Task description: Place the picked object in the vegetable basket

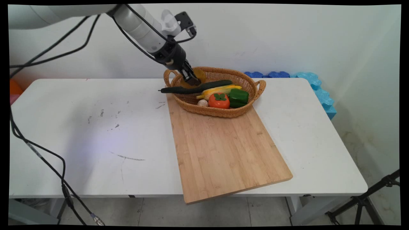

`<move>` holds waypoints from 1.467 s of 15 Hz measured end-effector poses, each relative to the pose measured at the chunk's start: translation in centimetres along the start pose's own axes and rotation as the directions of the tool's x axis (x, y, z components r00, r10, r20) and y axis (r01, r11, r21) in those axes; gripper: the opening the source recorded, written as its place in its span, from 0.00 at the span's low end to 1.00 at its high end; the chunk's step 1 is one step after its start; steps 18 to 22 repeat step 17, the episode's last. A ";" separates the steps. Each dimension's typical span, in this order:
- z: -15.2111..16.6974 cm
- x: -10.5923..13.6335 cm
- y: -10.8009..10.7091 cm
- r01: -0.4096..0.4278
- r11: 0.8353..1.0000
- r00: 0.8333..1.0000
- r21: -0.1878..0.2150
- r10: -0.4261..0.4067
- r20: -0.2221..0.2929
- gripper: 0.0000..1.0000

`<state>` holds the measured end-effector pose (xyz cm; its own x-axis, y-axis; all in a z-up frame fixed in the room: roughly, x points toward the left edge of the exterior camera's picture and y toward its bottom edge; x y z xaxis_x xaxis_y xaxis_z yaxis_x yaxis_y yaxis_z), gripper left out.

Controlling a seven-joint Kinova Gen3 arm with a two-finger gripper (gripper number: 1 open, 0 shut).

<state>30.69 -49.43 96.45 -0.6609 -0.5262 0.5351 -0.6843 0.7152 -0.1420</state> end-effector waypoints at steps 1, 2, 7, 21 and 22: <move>0.5 -0.1 -0.2 0.002 1.000 1.000 0.004 -0.002 0.003 0.00; 1.2 -0.2 -0.5 0.004 1.000 1.000 0.009 -0.004 0.007 0.00; 4.3 -0.7 -1.3 0.008 1.000 1.000 0.018 -0.009 0.021 0.00; 5.8 -1.2 -0.9 -0.018 1.000 1.000 0.011 0.018 0.002 1.00; 5.8 -1.2 -0.9 -0.018 1.000 1.000 0.011 0.018 0.002 1.00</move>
